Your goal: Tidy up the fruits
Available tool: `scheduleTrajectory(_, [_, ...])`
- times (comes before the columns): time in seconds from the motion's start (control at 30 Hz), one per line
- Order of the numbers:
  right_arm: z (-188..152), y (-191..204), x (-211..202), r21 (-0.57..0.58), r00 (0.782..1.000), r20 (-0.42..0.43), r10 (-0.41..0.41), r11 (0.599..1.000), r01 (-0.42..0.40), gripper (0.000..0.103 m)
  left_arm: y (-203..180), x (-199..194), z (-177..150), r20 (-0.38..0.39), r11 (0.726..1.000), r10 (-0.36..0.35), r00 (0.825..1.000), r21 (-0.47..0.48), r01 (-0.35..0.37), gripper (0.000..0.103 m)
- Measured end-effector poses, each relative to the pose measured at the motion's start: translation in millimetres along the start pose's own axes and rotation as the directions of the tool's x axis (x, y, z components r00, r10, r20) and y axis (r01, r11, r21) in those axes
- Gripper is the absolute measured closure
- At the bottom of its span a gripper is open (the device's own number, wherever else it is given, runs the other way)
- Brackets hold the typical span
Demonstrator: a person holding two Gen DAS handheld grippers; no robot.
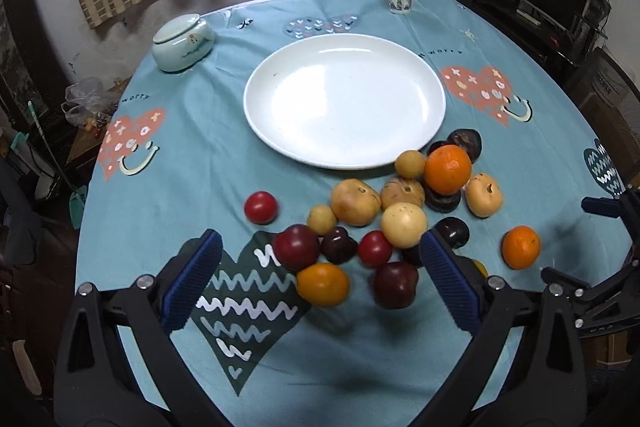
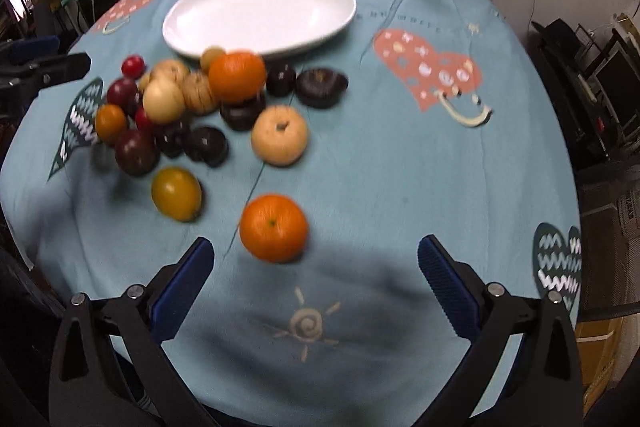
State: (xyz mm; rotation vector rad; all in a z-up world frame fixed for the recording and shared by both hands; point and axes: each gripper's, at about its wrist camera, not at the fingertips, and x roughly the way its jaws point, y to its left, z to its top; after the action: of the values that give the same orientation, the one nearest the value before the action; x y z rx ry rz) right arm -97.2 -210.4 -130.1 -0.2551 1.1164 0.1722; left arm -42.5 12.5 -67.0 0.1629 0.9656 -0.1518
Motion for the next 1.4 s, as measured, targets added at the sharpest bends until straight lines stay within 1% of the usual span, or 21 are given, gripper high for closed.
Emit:
scheduleTrajectory(0.07, [-0.4,-0.3,4.2,0.008,1.0,-0.025,0.003,1.0,-0.003,0.004,0.0,-0.5,1.5,-0.002,1.0,0.001,1.0,-0.005,-0.001,0.003])
scheduleTrajectory(0.17, [1.3,-0.8,15.5,0.029,0.997,-0.074,0.032,0.999,-0.03,0.014,2.5,-1.6,1.9,-0.002,1.0,0.004,1.0,-0.019,-0.004,0.003])
scheduleTrajectory(0.2, [2.5,-1.3,16.6,0.037,0.996,-0.081,0.046,0.998,-0.043,0.014,3.3,-1.9,2.0,-0.002,1.0,0.006,1.0,-0.023,-0.006,0.003])
scheduleTrajectory(0.47, [10.7,-4.5,20.1,0.047,0.996,-0.078,0.036,0.998,-0.032,0.014,5.7,-1.0,-0.1,-0.008,0.999,0.008,1.0,-0.035,-0.008,0.003])
scheduleTrajectory(0.57, [12.9,-9.2,10.5,0.063,0.998,-0.02,0.066,0.996,-0.064,0.014,5.5,-0.3,0.5,-0.008,0.999,0.006,1.0,-0.034,-0.006,0.003])
scheduleTrajectory(0.63, [16.1,-13.3,-0.1,0.083,0.994,0.047,0.095,0.992,-0.099,0.014,5.3,0.0,1.5,-0.004,0.999,0.005,1.0,-0.032,-0.005,0.003])
scheduleTrajectory(0.67, [17.6,-15.7,-8.1,0.093,0.991,0.092,0.103,0.99,-0.111,0.013,4.8,-0.3,2.3,-0.003,1.0,0.004,1.0,-0.03,-0.004,0.003])
scheduleTrajectory(0.77, [24.3,-20.8,-35.9,0.081,0.964,0.236,0.122,0.986,-0.145,0.003,2.8,-2.3,4.8,0.006,1.0,-0.001,1.0,-0.021,0.001,0.003])
scheduleTrajectory(0.83, [30.2,-23.5,-59.4,0.068,0.935,0.331,0.13,0.985,-0.161,0.003,1.5,-4.3,6.2,0.015,1.0,-0.003,1.0,-0.011,0.003,0.003])
scheduleTrajectory(0.87, [35.8,-24.8,-68.2,0.072,0.925,0.364,0.113,0.986,-0.148,0.003,1.2,-5.5,6.9,0.019,1.0,-0.005,1.0,-0.009,0.005,0.003])
scheduleTrajectory(0.93, [44.3,-27.4,-94.5,0.1,0.892,0.452,0.028,0.992,-0.082,0.003,0.5,-8.2,8.3,0.026,1.0,-0.006,1.0,-0.008,0.006,0.003])
scheduleTrajectory(1.0, [50.4,-30.8,-129.2,0.151,0.822,0.565,-0.068,0.988,-0.022,0.001,0.5,-11.0,8.8,0.031,1.0,-0.001,1.0,-0.007,0.001,0.003])
scheduleTrajectory(1.07, [51.2,-32.7,-158.6,0.193,0.735,0.664,-0.136,0.981,0.008,0.001,1.3,-14.8,10.2,0.043,1.0,0.005,0.999,-0.012,-0.004,0.003])
scheduleTrajectory(1.1, [47.5,-31.6,-176.1,0.224,0.656,0.731,-0.188,0.974,0.029,0.001,1.3,-17.0,11.0,0.049,1.0,0.005,0.999,-0.013,-0.004,0.003])
scheduleTrajectory(1.13, [44.7,-32.5,-186.6,0.244,0.605,0.767,-0.215,0.969,0.035,0.001,1.3,-18.1,11.4,0.054,1.0,0.005,0.999,-0.012,-0.005,0.003])
scheduleTrajectory(1.17, [45.9,-32.5,-192.9,0.245,0.583,0.784,-0.214,0.969,0.025,0.001,0.8,-19.3,11.8,0.057,1.0,0.006,0.998,-0.011,-0.005,0.003])
scheduleTrajectory(1.2, [47.9,-34.3,-191.7,0.23,0.604,0.773,-0.194,0.973,0.018,0.001,0.0,-19.9,11.9,0.058,1.0,0.006,0.998,-0.009,-0.005,0.003])
scheduleTrajectory(1.23, [50.5,-36.8,-188.3,0.218,0.636,0.75,-0.18,0.976,0.018,0.001,-1.1,-20.8,11.8,0.058,1.0,0.009,0.998,-0.008,-0.008,0.003])
scheduleTrajectory(1.27, [55.7,-38.4,-179.3,0.216,0.687,0.706,-0.173,0.976,0.023,0.001,-1.8,-21.8,11.4,0.059,1.0,0.011,0.998,-0.006,-0.01,0.003])
scheduleTrajectory(1.3, [57.6,-40.7,-173.2,0.22,0.715,0.68,-0.164,0.975,0.014,0.001,-2.2,-22.9,10.9,0.061,1.0,0.01,0.998,-0.004,-0.01,0.003])
scheduleTrajectory(1.4, [57.4,-48.2,-154.0,0.236,0.785,0.609,-0.109,0.971,-0.048,0.001,-3.2,-23.8,9.7,0.06,1.0,0.012,0.998,0.0,-0.012,0.003])
